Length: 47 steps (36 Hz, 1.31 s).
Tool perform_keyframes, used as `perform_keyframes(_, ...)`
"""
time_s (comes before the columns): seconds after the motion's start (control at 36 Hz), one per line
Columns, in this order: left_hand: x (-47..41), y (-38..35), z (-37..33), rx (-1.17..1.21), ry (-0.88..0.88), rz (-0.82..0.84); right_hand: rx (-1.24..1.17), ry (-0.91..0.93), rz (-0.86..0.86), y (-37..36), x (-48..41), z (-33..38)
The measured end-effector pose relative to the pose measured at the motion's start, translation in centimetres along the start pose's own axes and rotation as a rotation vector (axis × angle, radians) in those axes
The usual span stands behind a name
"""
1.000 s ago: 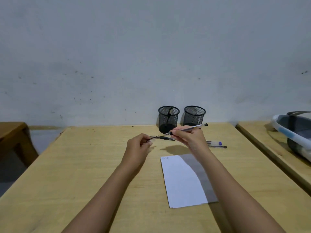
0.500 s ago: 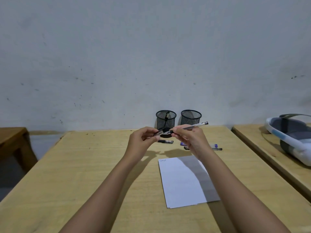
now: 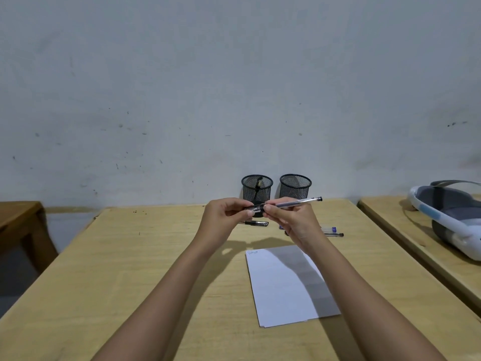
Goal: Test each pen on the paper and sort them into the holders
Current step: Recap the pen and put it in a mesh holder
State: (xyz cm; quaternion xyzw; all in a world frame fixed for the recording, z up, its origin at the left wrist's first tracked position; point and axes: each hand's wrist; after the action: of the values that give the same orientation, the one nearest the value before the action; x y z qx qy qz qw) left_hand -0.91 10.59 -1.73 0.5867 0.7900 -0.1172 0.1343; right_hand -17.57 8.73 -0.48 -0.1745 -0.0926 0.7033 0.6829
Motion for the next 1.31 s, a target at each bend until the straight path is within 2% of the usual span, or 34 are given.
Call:
perform_keyframes(0.11,-0.3,-0.1,-0.2,-0.018,-0.022,0.025,0.068,0.063,-0.009,0.2,-0.2,-0.1)
perform_keyframes(0.22,-0.9,0.5,-0.3,-0.038,-0.023,0.039,0.135,0.042,0.040,0.2,-0.8,0.5)
perform_keyframes(0.33,-1.8,1.8,-0.7,-0.035,-0.035,-0.007,0.083,0.068,0.024,1.2,-1.8,2.0)
perform_keyframes(0.47,-3.3,2.6,-1.4,-0.050,-0.057,-0.050,0.516,0.198,0.127,1.8,-2.3,2.8)
perform_keyframes(0.58,-4.6,1.3,-2.7,0.036,-0.078,-0.063,0.773,0.209,0.234,0.7,-2.6,2.3)
perform_keyframes(0.67,-5.3,-0.4,-3.6,0.049,-0.101,-0.027,0.900,0.259,0.233,-0.1,-2.9,2.0)
perform_keyframes(0.75,-6.1,-1.7,-4.1,0.086,-0.107,-0.027,0.907,0.315,0.104,-0.3,-4.2,1.5)
perform_keyframes(0.83,-7.4,-2.0,-3.1,0.075,-0.087,-0.062,0.771,0.348,-0.032,0.1,-5.5,1.4)
perform_keyframes(0.97,-9.4,-1.5,1.6,-0.341,-0.042,-0.052,0.500,0.374,-0.202,1.1,-8.1,1.5)
perform_keyframes(1.06,-10.0,-1.8,4.3,-0.450,0.032,0.007,0.336,0.349,-0.229,1.0,-9.8,1.1)
perform_keyframes(1.14,-10.6,-2.6,5.9,-0.434,0.046,0.024,0.389,0.409,-0.254,0.8,-11.4,0.3)
perform_keyframes(1.31,-12.0,-4.1,7.6,-0.340,0.033,0.033,0.667,0.445,-0.179,0.6,-14.1,-2.0)
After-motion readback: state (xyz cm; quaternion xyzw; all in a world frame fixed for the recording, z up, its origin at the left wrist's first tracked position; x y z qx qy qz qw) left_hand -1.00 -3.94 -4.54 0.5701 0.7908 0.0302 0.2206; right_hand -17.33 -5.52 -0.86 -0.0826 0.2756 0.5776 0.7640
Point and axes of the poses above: each hand's wrist, its own x-axis away from the middle knuckle, its own y-axis out of the back of the hand, z = x × y, and after that the axes turned 13 degrees about -z, right-handed
